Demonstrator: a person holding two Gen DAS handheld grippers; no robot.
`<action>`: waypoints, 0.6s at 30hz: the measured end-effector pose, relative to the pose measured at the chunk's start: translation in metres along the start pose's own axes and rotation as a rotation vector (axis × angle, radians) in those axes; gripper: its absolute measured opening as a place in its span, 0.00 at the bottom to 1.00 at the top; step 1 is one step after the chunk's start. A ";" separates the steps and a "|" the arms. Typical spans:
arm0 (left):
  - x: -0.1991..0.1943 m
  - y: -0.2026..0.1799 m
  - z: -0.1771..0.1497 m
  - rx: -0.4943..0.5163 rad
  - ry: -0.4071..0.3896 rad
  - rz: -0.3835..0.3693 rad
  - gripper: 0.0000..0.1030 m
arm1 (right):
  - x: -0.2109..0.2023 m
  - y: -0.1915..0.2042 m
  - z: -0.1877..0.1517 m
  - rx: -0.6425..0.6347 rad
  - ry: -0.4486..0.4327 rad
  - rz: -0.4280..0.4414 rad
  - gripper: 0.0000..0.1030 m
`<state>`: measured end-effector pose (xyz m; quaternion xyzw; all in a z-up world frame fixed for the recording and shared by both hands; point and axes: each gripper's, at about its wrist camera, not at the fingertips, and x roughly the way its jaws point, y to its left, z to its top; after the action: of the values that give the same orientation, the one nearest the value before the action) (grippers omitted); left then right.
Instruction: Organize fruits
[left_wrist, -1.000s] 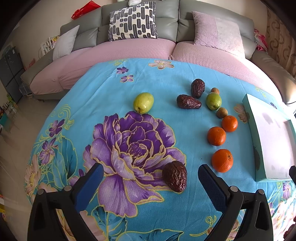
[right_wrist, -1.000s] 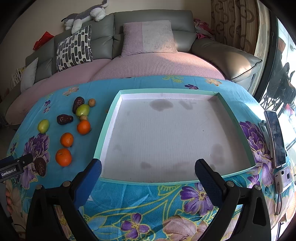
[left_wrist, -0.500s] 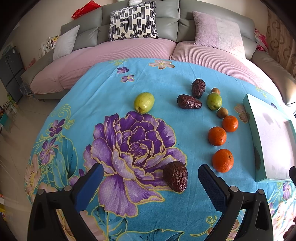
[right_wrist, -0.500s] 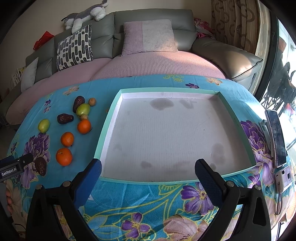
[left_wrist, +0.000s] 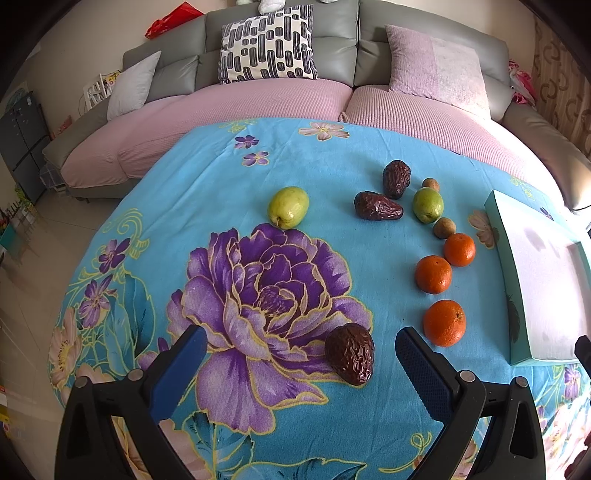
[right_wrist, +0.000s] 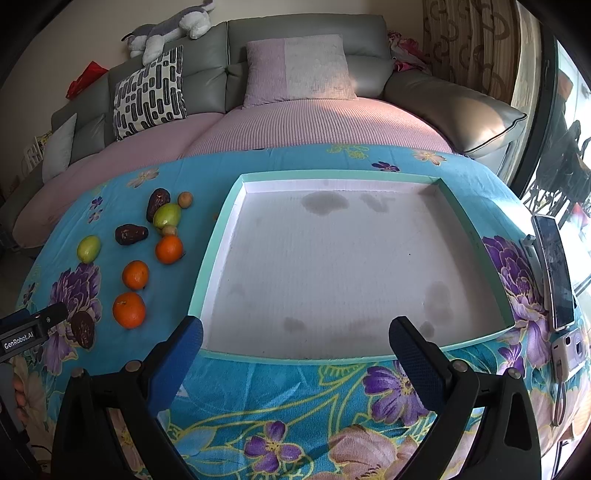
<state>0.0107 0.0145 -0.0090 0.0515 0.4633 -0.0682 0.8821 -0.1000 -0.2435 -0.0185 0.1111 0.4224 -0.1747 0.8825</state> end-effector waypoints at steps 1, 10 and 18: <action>-0.001 0.000 0.001 -0.002 -0.009 0.001 1.00 | 0.000 0.000 0.000 -0.001 0.000 0.000 0.98; -0.007 0.020 0.009 -0.124 -0.084 -0.037 1.00 | -0.007 0.026 0.009 -0.069 -0.070 0.133 0.98; 0.002 0.023 0.008 -0.146 -0.033 -0.102 1.00 | 0.002 0.068 0.013 -0.180 -0.096 0.251 0.97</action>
<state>0.0220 0.0357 -0.0057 -0.0376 0.4543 -0.0798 0.8865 -0.0625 -0.1867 -0.0081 0.0751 0.3764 -0.0296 0.9229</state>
